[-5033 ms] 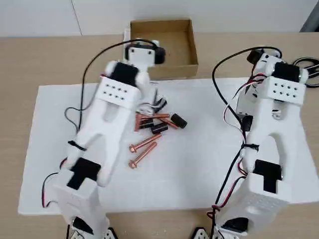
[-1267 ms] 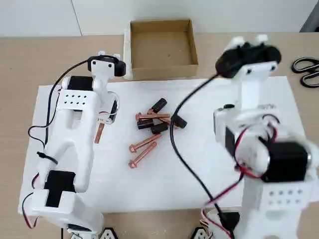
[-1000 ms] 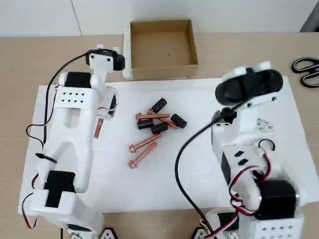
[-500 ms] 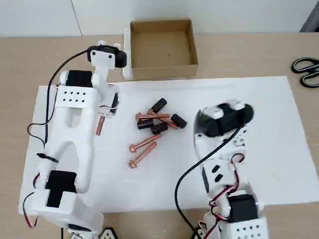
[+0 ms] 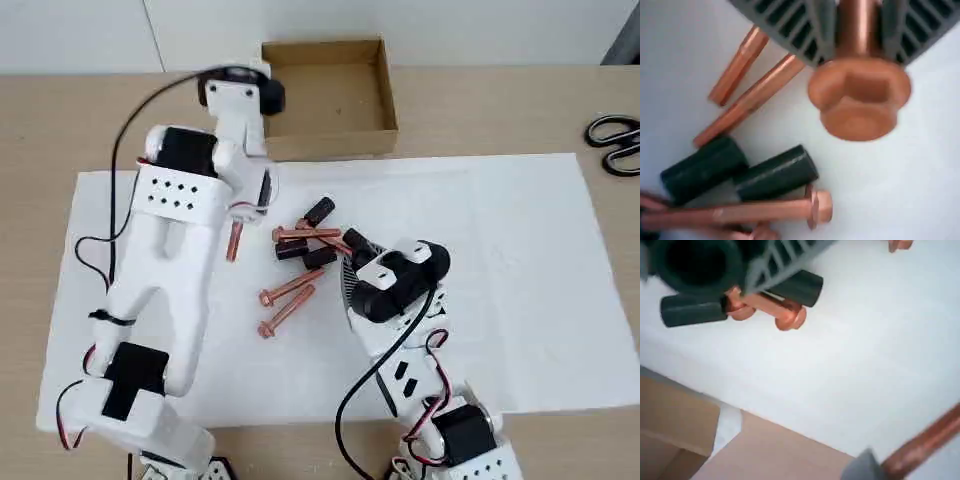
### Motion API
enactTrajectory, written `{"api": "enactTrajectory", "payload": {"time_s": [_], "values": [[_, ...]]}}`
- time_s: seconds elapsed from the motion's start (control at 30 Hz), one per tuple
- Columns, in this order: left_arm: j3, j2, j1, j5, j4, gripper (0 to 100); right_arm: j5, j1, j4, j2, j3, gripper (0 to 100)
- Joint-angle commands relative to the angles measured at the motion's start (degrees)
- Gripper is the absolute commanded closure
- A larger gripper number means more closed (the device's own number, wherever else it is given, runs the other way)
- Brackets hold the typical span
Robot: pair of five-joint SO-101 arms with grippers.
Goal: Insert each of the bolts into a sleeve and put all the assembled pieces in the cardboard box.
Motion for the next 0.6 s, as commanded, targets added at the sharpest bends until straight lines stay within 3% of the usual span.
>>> {"api": "enactTrajectory", "payload": {"time_s": [0.0,0.17,0.37,0.57], "values": [[-10.15,-3.69,0.53,2.90,0.79,99,-4.04,-0.66,-1.54,0.40,-0.53,99.5],[-19.03,-8.35,1.14,5.98,1.23,99,-6.95,-0.66,-1.27,0.48,-0.18,99.5],[-22.37,-19.52,5.54,20.22,1.23,99,-7.21,-0.57,-1.45,0.31,3.16,99.5],[-17.71,-27.52,7.38,20.13,0.00,99,-7.21,-0.57,-1.10,0.04,3.78,99.5]]}}
